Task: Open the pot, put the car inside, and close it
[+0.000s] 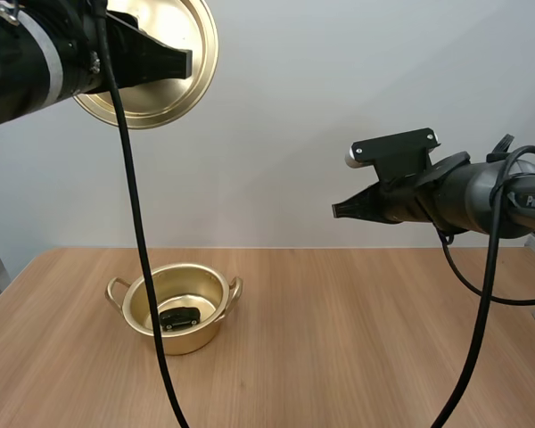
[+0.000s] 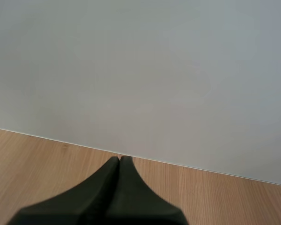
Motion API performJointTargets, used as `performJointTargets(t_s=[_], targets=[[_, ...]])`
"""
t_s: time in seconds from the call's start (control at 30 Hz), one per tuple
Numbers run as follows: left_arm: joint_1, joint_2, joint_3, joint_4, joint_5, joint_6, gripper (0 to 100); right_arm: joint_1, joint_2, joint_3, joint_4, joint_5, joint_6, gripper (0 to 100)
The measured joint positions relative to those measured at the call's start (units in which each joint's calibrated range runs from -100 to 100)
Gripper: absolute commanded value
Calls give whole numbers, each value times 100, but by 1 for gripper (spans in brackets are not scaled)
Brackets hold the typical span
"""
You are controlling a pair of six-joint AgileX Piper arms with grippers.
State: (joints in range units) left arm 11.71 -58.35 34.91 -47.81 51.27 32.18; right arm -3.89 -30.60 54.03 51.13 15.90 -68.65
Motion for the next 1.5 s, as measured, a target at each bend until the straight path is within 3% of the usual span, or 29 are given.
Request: performJointTargets(t_s=[0.43, 0.8, 0.97, 1.5], targets=[[0, 0, 30, 62, 0, 0, 0, 0, 0, 0, -42, 0, 0, 0], [0, 710, 1656, 924, 962, 0, 0, 0, 0, 0, -73, 118, 0, 0], [0, 1187, 1773, 1023, 1530, -19, 0, 0, 0, 0, -84, 137, 0, 0], [0, 1976, 1773, 1707, 2545, -1013, 0, 0, 0, 58, -180, 152, 0, 0]])
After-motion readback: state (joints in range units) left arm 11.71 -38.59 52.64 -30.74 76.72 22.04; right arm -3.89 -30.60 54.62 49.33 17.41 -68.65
